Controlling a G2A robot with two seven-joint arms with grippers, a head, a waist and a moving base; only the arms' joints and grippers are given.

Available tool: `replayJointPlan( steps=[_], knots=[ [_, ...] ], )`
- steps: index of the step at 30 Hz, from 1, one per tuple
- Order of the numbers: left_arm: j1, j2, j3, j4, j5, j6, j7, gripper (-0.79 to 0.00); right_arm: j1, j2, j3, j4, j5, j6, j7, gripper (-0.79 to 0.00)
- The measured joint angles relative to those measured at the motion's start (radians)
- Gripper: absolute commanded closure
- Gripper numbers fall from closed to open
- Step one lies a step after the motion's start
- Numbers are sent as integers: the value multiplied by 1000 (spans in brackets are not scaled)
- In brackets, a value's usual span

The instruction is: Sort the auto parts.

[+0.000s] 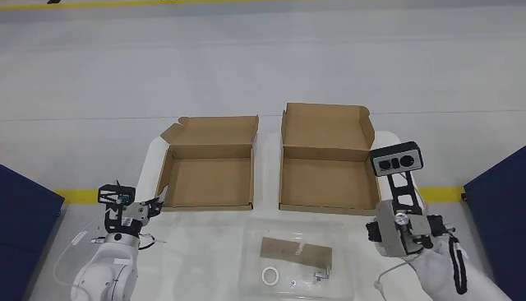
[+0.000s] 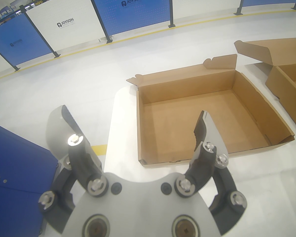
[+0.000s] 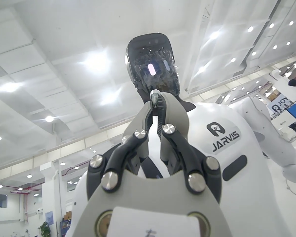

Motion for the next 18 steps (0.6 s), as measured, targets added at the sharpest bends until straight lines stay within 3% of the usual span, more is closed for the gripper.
replayJointPlan(
  steps=[14,18],
  knots=[
    [0,0,0,0,0,0,0,-785,-2,-13,2,2,13,13,9,0],
    [0,0,0,0,0,0,0,-785,-20,-23,8,-18,21,42,-50,0]
  ],
)
